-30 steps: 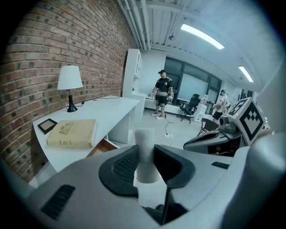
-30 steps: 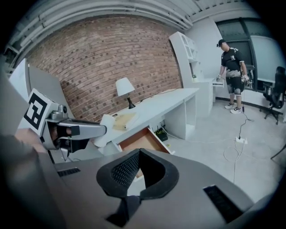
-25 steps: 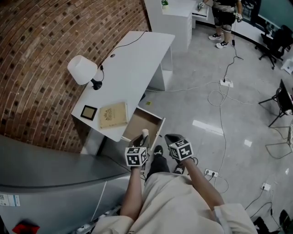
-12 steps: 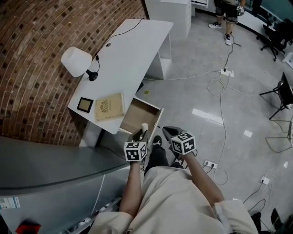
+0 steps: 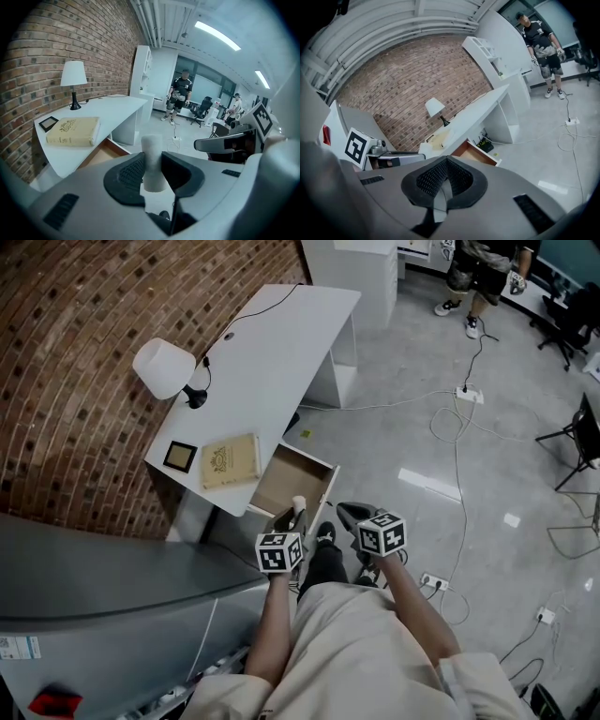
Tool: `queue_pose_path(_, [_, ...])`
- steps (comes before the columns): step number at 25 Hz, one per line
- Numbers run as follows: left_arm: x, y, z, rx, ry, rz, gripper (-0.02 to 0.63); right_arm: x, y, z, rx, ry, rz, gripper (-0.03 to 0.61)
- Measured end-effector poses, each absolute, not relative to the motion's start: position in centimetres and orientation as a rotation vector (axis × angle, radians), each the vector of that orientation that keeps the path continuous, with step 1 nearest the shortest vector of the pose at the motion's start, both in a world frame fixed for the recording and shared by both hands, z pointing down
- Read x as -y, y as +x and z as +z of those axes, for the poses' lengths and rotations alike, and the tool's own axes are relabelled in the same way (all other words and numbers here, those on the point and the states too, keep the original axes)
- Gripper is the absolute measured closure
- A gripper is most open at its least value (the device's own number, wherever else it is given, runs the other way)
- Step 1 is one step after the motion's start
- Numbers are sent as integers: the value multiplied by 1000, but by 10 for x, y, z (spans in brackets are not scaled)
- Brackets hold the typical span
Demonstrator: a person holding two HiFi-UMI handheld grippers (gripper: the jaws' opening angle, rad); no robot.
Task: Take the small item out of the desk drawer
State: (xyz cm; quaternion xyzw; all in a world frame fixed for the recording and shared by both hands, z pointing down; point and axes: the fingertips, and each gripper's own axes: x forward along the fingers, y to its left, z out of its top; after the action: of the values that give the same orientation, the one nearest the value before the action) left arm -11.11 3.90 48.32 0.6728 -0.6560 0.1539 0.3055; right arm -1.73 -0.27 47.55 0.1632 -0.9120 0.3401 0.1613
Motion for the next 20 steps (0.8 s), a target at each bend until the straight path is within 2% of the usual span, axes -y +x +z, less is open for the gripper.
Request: queue_pose_path(20, [-48,-110,487,1734,1773,387,491,-8,-21,474,2586,391,973,554])
